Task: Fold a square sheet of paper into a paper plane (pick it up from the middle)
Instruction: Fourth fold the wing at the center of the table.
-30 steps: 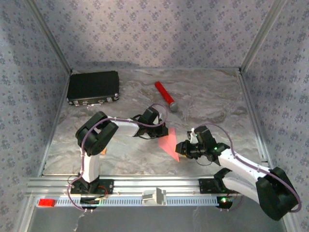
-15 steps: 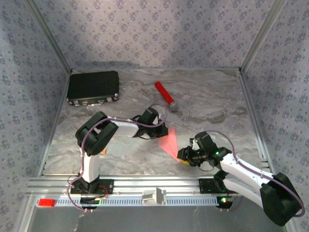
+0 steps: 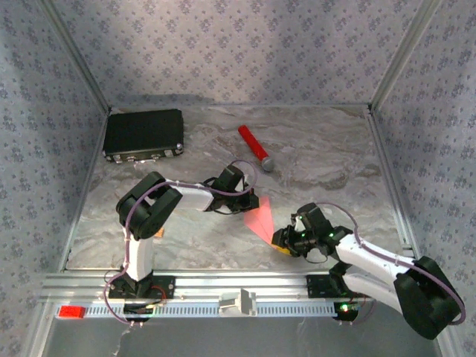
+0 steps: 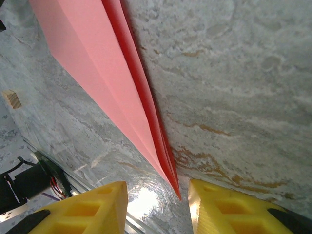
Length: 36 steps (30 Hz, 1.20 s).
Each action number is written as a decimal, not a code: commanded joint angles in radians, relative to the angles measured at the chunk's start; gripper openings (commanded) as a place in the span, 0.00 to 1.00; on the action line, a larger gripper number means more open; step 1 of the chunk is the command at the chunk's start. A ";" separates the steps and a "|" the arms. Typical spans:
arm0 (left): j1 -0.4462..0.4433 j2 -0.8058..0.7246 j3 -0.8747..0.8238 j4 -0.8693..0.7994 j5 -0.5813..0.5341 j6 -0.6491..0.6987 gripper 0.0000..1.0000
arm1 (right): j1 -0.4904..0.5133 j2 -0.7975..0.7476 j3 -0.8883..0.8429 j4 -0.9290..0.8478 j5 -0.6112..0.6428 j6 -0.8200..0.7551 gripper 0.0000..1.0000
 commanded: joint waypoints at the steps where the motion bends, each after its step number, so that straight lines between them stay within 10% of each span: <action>1: 0.007 -0.003 -0.021 -0.013 -0.004 -0.004 0.00 | 0.013 0.033 0.001 0.030 -0.004 0.013 0.39; 36: 0.011 -0.026 -0.027 0.001 0.001 -0.024 0.00 | -0.010 0.067 0.013 0.163 0.009 0.008 0.32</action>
